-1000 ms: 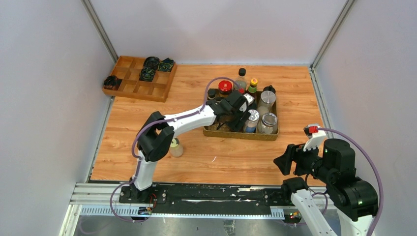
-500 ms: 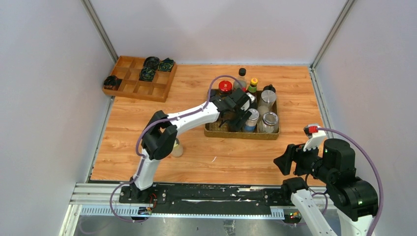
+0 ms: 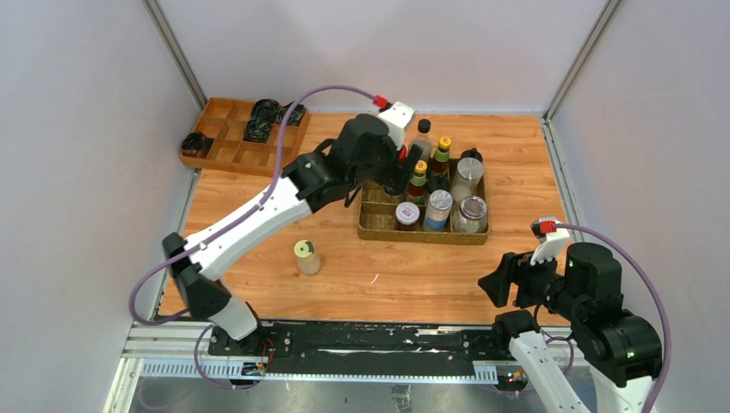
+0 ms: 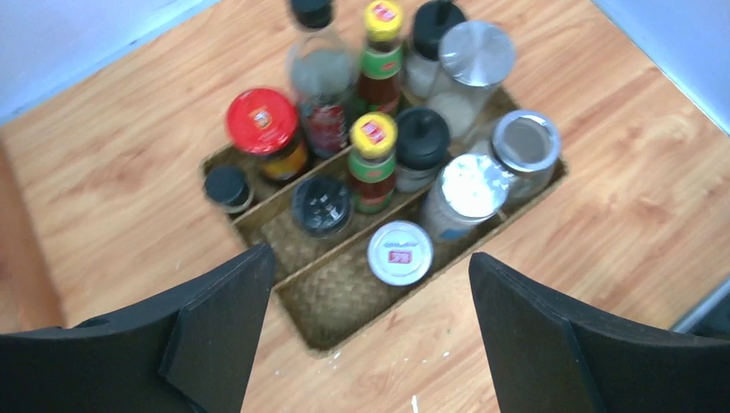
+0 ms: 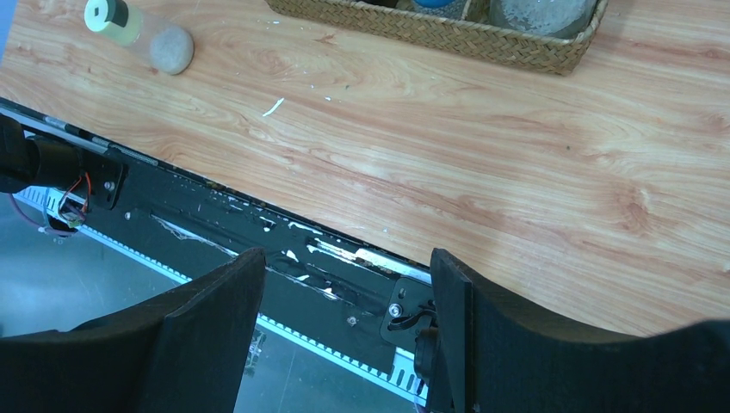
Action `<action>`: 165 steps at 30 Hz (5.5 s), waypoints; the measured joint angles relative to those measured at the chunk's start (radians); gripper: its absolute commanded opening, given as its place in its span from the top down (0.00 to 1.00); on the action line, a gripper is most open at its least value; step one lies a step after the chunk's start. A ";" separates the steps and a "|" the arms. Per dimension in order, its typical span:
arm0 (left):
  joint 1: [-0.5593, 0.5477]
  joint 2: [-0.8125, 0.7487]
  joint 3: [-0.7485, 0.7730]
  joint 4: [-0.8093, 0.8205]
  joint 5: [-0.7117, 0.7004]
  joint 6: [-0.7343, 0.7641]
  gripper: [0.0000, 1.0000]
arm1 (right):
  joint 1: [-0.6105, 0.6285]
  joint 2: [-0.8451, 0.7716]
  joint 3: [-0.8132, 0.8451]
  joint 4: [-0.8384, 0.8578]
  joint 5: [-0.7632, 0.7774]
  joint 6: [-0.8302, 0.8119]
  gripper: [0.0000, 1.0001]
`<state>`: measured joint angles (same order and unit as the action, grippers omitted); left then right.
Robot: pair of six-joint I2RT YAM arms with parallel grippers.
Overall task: Organize the condiment bottles
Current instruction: Pick up the bottle from the center of the board, then place the bottle in the storage box, then reset both arms
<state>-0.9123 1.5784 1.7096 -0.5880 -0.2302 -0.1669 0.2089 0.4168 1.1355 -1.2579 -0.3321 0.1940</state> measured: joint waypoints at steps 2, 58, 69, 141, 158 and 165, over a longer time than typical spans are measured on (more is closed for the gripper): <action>0.003 -0.086 -0.140 0.008 -0.059 -0.039 0.01 | 0.000 0.000 0.000 0.000 -0.001 0.000 0.25; 0.092 0.114 0.043 -0.254 0.058 -0.086 0.67 | 0.000 -0.046 -0.007 -0.001 -0.081 0.028 0.25; -0.029 0.174 -0.186 -0.313 0.057 -0.045 0.67 | 0.000 -0.033 -0.042 0.002 -0.064 0.022 0.25; 0.098 -0.641 -0.802 -0.051 -0.270 -0.216 0.00 | 0.000 -0.012 -0.184 0.177 0.032 0.064 0.14; 0.177 -0.610 -0.970 0.132 -0.382 -0.211 0.00 | -0.275 0.310 -0.319 0.664 0.353 0.045 0.03; 0.178 -0.744 -1.125 0.378 -0.582 -0.031 0.00 | -0.283 0.154 -0.572 0.978 0.388 -0.042 0.00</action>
<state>-0.7341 0.8341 0.5842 -0.2104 -0.8120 -0.1974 -0.0742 0.5713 0.5632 -0.2802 0.0559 0.1524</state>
